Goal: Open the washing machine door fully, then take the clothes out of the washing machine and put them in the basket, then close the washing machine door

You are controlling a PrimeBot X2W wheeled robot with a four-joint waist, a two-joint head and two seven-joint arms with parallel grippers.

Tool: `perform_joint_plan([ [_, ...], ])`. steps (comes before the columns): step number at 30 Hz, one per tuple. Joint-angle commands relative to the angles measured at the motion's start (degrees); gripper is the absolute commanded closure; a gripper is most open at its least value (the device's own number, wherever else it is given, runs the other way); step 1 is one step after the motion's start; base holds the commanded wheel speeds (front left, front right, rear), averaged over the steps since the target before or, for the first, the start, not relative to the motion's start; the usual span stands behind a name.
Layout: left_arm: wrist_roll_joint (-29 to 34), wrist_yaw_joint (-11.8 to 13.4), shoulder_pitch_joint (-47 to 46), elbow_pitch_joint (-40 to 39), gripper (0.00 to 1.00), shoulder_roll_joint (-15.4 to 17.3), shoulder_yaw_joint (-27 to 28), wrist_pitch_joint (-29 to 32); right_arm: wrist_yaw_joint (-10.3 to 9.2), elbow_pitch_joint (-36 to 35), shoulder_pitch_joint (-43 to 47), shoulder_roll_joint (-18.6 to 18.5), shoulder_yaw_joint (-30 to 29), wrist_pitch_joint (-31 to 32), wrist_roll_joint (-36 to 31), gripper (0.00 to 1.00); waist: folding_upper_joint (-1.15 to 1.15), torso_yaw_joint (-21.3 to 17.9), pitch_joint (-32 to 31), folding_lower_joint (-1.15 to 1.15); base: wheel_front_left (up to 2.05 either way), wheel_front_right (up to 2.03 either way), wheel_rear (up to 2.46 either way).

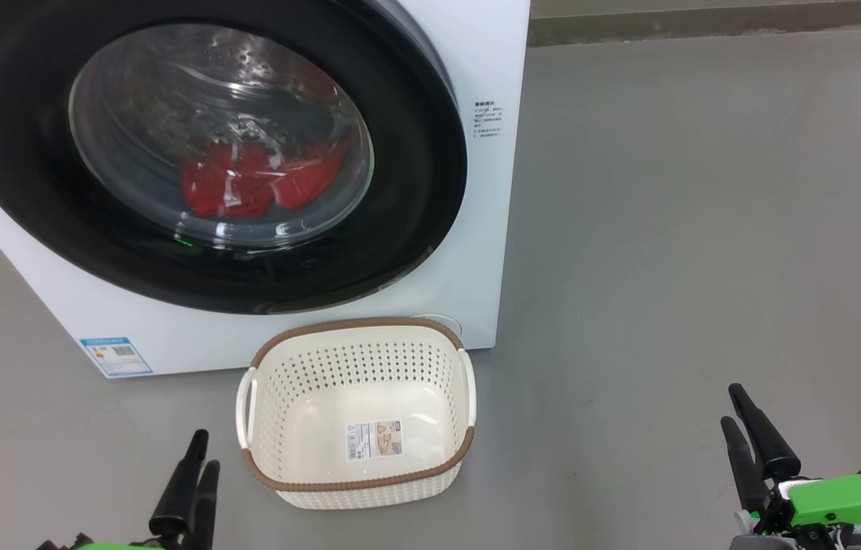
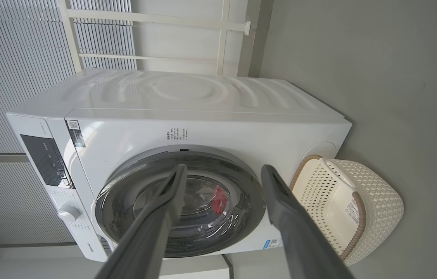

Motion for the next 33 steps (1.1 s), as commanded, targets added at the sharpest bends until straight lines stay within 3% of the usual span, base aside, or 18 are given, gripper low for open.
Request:
perform_joint_plan([
  [1, 0.3, -0.1, -2.1, -1.3, 0.00, 0.6, -0.3, -0.5, 0.08, -1.6, -2.3, -0.6, 0.7, -0.5, -0.1, 0.00, 0.00, 0.0, -0.1, 0.12, 0.00, 0.00, 0.00],
  [6, 1.1, -0.1, -2.6, -1.4, 0.00, 0.8, -1.3, -1.4, 0.10, -1.9, -2.9, -0.8, 1.9, -1.3, -0.8, 0.00, 0.00, -0.1, 0.0, 0.01, 0.00, 0.00, 0.00],
  [18, 6.9, -0.1, -4.1, -1.4, 0.00, 1.2, -2.4, -3.8, 0.14, -1.8, -5.0, -1.6, 5.4, -3.8, -4.5, 0.00, 0.00, -0.2, 0.1, 0.00, 0.00, 0.00, 0.00],
  [33, 17.2, -0.1, -5.5, -1.4, 0.00, 1.0, -2.2, -6.1, 0.20, -0.9, -7.0, -1.3, 6.8, -6.2, -15.3, 0.00, 0.00, -0.4, 0.1, 0.00, 0.00, 0.00, 0.00],
])
